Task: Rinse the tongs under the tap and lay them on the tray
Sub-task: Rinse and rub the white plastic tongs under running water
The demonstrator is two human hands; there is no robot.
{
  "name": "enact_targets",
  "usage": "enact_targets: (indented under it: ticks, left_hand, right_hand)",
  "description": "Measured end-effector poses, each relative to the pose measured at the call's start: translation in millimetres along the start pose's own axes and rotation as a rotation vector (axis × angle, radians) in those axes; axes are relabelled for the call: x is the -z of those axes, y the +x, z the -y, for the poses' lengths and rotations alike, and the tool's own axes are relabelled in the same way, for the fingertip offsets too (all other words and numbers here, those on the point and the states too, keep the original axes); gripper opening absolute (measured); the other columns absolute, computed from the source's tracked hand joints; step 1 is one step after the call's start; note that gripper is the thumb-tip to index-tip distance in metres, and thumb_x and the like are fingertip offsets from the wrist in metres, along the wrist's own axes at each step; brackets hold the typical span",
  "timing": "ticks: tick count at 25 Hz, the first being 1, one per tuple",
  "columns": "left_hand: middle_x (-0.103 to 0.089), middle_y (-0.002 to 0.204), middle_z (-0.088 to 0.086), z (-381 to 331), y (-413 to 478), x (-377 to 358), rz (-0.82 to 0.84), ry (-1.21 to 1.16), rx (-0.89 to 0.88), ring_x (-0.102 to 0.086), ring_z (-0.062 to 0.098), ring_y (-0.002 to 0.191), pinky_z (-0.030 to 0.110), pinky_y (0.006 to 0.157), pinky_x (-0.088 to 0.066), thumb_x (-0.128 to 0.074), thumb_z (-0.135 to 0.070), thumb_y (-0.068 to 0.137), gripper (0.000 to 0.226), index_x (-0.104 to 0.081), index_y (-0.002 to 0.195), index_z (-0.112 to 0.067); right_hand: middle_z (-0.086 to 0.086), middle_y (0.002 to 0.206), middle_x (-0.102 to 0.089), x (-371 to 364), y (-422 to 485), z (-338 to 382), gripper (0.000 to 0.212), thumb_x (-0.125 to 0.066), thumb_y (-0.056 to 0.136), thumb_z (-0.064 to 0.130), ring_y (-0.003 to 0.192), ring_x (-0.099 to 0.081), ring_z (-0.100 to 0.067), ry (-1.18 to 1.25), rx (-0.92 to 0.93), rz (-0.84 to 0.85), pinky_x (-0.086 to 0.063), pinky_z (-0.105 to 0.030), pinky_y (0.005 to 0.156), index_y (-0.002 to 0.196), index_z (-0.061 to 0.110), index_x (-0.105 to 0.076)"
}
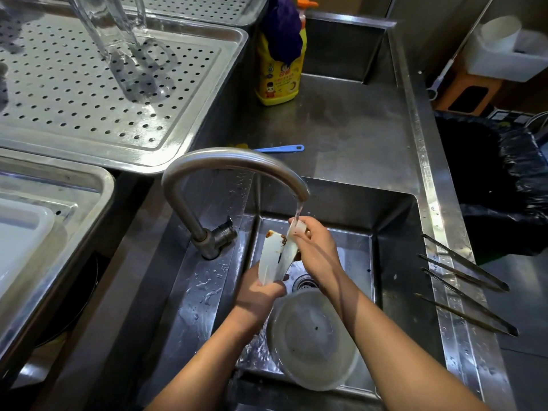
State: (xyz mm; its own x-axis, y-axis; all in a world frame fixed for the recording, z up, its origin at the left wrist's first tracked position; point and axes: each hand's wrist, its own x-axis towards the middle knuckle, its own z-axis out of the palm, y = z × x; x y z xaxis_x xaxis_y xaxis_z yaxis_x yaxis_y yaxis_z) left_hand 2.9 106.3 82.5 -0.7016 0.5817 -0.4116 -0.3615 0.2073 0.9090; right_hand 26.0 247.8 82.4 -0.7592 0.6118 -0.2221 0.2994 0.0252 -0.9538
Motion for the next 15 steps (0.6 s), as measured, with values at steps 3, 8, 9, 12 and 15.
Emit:
enact_targets:
  ticks: [3, 8, 9, 12, 15]
  left_hand:
    - [-0.064, 0.083, 0.007, -1, 6, 4, -0.011, -0.022, -0.034, -0.06, 0.014, 0.073, 0.02, 0.059, -0.047, -0.054, -0.004, 0.053, 0.044, -0.064, 0.092, -0.021]
    - [-0.071, 0.116, 0.013, 1, 18, 8, 0.069, -0.05, -0.102, -0.066, 0.028, 0.103, 0.042, 0.083, -0.052, -0.056, -0.005, 0.061, 0.066, -0.064, 0.124, -0.02]
    - [-0.07, 0.123, 0.011, 3, 22, 11, 0.082, -0.046, -0.107, -0.065, 0.028, 0.113, 0.046, 0.092, -0.053, -0.056, -0.005, 0.063, 0.07, -0.06, 0.132, -0.02]
    - [-0.069, 0.129, 0.003, 6, 35, 18, 0.103, -0.046, -0.076, -0.063, 0.023, 0.121, 0.05, 0.101, -0.05, -0.057, -0.005, 0.065, 0.074, -0.06, 0.135, -0.029]
    - [-0.073, 0.121, 0.003, 10, 40, 17, 0.154, -0.113, -0.085, -0.067, 0.021, 0.115, 0.037, 0.09, -0.055, -0.056, -0.003, 0.068, 0.067, -0.067, 0.126, -0.034]
  right_hand:
    - [0.021, 0.101, -0.066, -4, -8, -6, 0.067, -0.069, 0.07, 0.017, 0.088, -0.069, 0.0, 0.015, 0.0, 0.178, -0.056, -0.017, 0.061, 0.116, 0.062, -0.048]
    - [-0.002, 0.093, -0.072, -1, 15, 1, 0.008, -0.058, 0.099, 0.026, 0.085, -0.071, -0.026, -0.014, -0.001, -0.077, -0.06, -0.031, 0.061, 0.104, 0.028, -0.064]
    - [-0.008, 0.092, -0.073, -1, 16, 2, 0.011, -0.055, 0.101, 0.025, 0.087, -0.072, -0.031, 0.051, -0.009, -0.057, -0.062, -0.04, 0.066, 0.102, 0.025, -0.066]
    - [-0.005, 0.093, -0.075, 4, 9, 3, 0.014, -0.059, 0.099, 0.02, 0.086, -0.074, -0.022, 0.181, 0.049, 0.006, -0.063, -0.035, 0.069, 0.102, 0.03, -0.069]
    - [0.0, 0.098, -0.073, 12, 1, 2, 0.021, -0.066, 0.095, 0.019, 0.09, -0.072, -0.016, 0.183, 0.123, 0.006, -0.06, -0.028, 0.068, 0.104, 0.037, -0.07]
